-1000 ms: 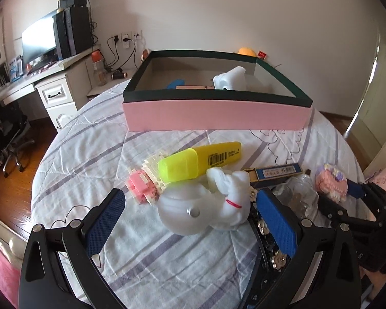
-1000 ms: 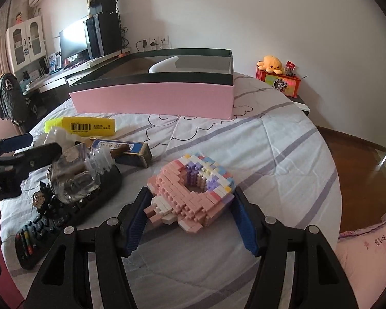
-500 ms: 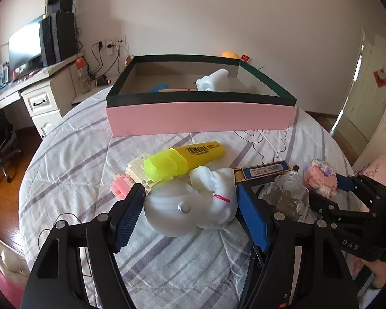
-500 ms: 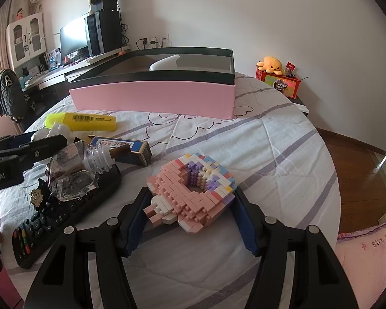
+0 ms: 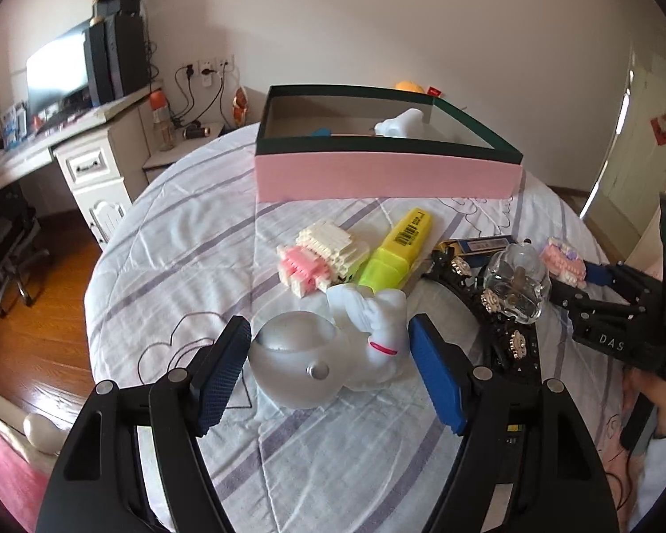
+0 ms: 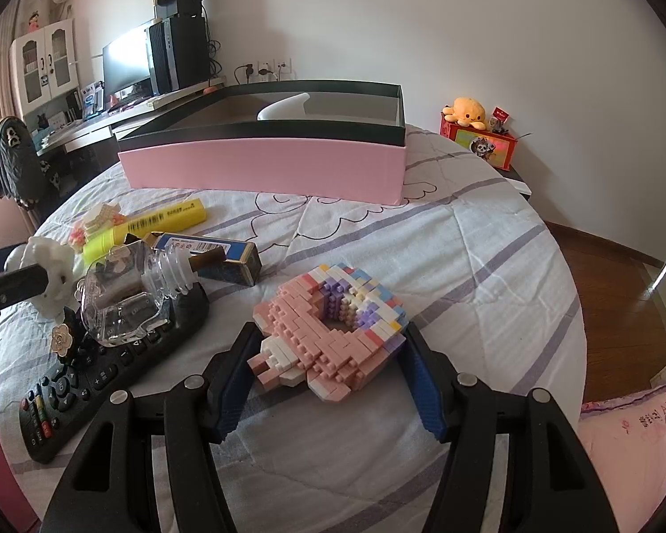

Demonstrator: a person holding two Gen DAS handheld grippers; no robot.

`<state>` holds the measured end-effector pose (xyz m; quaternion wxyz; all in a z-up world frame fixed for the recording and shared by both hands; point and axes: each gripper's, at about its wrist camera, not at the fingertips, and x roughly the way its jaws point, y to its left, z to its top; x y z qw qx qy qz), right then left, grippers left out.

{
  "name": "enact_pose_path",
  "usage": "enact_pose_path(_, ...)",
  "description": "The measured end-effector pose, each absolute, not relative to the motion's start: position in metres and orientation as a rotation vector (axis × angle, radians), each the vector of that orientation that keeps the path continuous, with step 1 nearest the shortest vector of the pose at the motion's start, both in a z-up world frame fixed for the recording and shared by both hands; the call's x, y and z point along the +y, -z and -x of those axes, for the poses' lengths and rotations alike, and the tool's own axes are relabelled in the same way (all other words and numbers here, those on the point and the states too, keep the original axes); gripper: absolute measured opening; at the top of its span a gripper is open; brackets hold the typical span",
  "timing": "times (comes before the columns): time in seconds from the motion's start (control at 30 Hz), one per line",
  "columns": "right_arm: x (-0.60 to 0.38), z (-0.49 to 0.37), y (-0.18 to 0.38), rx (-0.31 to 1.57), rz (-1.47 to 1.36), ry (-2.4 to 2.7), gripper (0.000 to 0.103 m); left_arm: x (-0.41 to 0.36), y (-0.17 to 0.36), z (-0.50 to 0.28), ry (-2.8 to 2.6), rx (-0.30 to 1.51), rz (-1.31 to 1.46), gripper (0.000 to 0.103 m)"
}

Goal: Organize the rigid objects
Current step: 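Grasp the white toy figure with the left tool while the right tool lifts the heart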

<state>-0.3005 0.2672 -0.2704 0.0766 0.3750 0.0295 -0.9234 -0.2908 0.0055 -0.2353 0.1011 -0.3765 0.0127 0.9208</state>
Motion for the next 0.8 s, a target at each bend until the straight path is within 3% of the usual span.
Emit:
enact_pose_path(0.37,0.268,0.302,0.27,0.077,-1.118,2.769,0.063,0.009,0.25,0.297,-2.724,0.06,1.135,0.074)
enact_pose_path(0.8,0.268,0.294,0.257,0.0,-1.05,2.788,0.062,0.007,0.226,0.289,-2.772,0.09,1.043,0.074)
